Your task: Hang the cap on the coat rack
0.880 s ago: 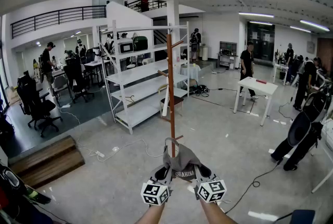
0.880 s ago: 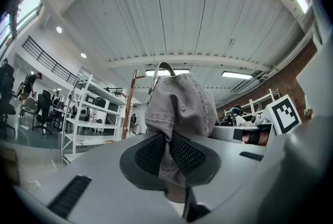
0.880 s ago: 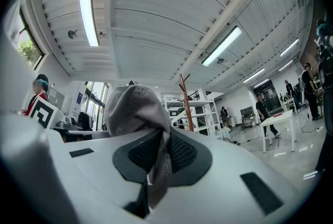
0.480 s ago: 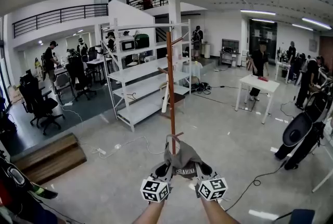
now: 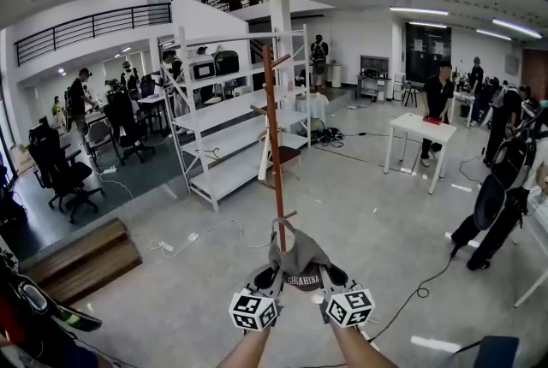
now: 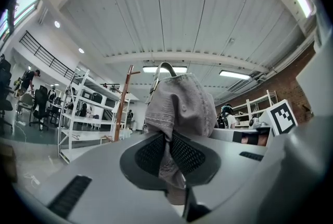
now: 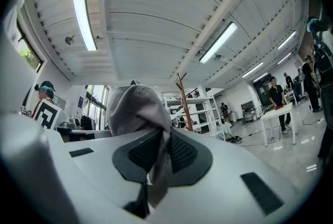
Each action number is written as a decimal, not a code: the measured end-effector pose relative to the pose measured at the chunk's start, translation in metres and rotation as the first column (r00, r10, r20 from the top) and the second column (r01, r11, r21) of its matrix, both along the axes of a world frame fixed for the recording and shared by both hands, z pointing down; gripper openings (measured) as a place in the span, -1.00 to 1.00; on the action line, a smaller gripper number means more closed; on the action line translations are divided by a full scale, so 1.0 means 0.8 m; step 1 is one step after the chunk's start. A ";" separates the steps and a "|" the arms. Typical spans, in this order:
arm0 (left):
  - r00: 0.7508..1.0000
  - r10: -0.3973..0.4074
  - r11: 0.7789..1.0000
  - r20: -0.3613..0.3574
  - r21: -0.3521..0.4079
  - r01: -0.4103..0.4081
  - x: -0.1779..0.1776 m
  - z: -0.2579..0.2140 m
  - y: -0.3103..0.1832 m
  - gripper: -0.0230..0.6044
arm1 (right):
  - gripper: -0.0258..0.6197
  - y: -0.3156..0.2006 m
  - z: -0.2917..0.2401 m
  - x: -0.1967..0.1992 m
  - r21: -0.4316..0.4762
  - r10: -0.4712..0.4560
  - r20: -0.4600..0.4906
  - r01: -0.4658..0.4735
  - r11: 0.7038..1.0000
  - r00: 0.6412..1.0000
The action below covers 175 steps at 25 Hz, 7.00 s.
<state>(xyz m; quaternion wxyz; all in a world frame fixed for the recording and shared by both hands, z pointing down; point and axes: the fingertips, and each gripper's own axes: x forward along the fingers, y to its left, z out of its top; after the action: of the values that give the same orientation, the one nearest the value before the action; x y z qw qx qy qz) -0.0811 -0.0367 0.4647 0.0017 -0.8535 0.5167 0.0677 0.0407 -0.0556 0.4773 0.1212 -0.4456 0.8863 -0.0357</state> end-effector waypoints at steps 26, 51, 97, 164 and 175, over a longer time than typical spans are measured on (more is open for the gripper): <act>0.999 -0.040 0.998 0.027 -0.048 0.041 0.047 0.016 0.000 -0.78 | -0.79 -0.010 0.022 0.040 -0.061 -0.070 0.071 0.075 0.995 0.995; 0.998 -0.057 0.996 0.010 -0.066 0.058 0.034 0.036 -0.072 -0.79 | -0.79 -0.084 0.041 0.025 -0.092 -0.099 0.032 0.101 0.991 0.995; 0.997 0.033 0.975 -0.067 -0.218 -0.046 -0.113 0.133 -0.498 -0.79 | -0.79 -0.485 0.139 -0.118 -0.263 0.002 0.052 0.011 0.965 0.999; 0.990 -0.140 0.945 -0.013 -0.301 0.130 -0.160 0.279 -0.727 -0.55 | -0.56 -0.730 0.291 -0.154 -0.336 -0.191 -0.028 0.170 0.926 0.981; 0.986 -0.169 0.940 -0.013 -0.303 0.157 -0.187 0.253 -0.602 -0.53 | -0.55 -0.623 0.258 -0.093 -0.311 -0.128 -0.084 0.096 0.945 0.988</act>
<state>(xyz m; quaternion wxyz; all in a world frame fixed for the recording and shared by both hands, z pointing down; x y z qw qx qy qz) -0.2305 -0.5185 0.6673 -0.1329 -0.7966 0.5898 0.0045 -0.0338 -0.5537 0.6838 0.0024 -0.4091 0.8990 -0.1564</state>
